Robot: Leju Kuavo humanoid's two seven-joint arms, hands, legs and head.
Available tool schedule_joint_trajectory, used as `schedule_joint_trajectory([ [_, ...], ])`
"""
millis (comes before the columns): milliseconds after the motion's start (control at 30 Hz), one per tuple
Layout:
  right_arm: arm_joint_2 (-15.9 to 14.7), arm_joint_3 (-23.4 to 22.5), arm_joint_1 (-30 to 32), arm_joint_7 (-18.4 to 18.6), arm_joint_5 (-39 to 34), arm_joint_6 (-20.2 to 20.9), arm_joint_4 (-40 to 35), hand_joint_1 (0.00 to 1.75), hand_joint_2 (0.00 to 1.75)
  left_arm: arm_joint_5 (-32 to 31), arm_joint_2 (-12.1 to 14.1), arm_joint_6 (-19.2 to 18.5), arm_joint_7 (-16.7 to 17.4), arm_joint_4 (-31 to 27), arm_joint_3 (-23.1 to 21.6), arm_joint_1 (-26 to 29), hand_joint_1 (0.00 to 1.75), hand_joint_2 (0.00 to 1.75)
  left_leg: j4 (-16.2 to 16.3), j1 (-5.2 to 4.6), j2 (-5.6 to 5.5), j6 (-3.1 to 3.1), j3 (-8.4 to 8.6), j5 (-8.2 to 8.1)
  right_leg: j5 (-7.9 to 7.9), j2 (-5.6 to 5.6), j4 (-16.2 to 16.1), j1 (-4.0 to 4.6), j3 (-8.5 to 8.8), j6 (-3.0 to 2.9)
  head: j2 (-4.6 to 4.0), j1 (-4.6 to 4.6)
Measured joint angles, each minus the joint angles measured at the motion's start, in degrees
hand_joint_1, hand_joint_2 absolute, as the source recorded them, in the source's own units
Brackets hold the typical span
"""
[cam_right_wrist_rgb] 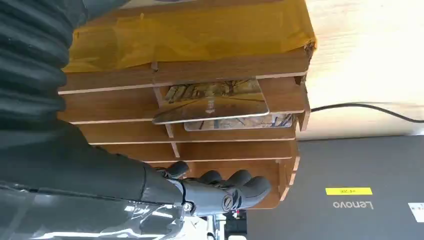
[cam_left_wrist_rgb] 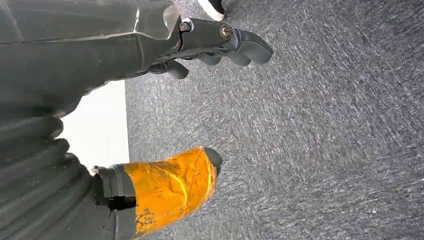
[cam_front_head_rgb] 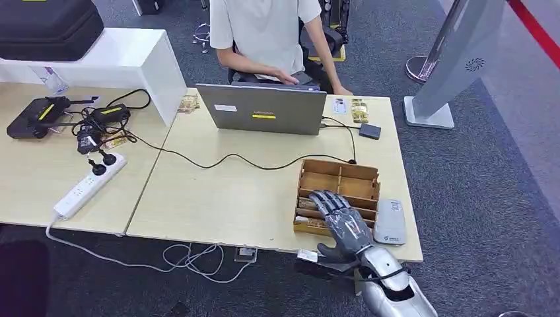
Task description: Pass the card to the sensor for recognition and then transmit it.
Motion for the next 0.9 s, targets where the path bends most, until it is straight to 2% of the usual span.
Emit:
schedule_joint_trajectory([
  [900, 0.79, -2.25, -0.02, -0.31, 0.68, 0.0, 1.03, 0.0, 1.75, -0.5, -0.02, 0.09, 0.0, 0.0, 0.0, 0.01, 0.0, 1.75, 0.0, 0.0, 0.0, 0.0, 0.0, -0.03, -0.03, 0.0, 0.0, 0.0, 0.0, 0.0, 0.0, 0.0],
])
